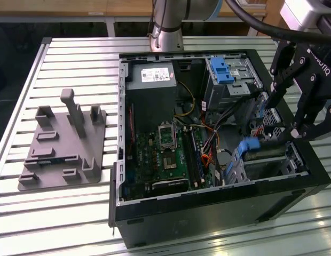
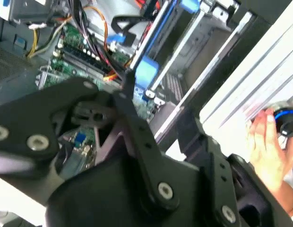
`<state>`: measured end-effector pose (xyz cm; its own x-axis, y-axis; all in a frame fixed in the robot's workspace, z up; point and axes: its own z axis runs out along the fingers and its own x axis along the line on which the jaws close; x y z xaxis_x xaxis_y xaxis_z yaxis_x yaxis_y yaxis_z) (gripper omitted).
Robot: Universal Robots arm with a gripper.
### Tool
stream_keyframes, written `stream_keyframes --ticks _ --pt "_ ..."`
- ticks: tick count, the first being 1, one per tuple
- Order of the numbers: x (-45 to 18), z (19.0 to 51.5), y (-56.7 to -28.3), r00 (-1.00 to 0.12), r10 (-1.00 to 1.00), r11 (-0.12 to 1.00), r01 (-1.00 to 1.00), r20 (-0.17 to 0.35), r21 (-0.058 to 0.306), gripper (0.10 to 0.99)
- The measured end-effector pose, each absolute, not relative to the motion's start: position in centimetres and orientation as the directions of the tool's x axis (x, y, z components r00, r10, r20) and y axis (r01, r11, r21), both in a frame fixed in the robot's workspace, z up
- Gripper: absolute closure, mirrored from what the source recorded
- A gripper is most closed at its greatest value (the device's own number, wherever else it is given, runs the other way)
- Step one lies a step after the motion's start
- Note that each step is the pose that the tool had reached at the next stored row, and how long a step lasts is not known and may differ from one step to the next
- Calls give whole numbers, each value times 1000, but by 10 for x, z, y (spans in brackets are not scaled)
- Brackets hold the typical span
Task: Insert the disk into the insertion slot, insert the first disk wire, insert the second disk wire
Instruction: 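Insert the disk into the insertion slot, then insert the first disk wire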
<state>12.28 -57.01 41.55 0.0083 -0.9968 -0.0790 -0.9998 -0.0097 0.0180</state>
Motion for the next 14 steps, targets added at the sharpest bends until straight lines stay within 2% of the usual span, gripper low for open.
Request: stream_keyframes --ticks 1,14 --pt "123 415 -570 8 -997 -10 -1000 -79 18 471" --pt "123 415 -570 8 -997 -10 -1000 -78 18 471"
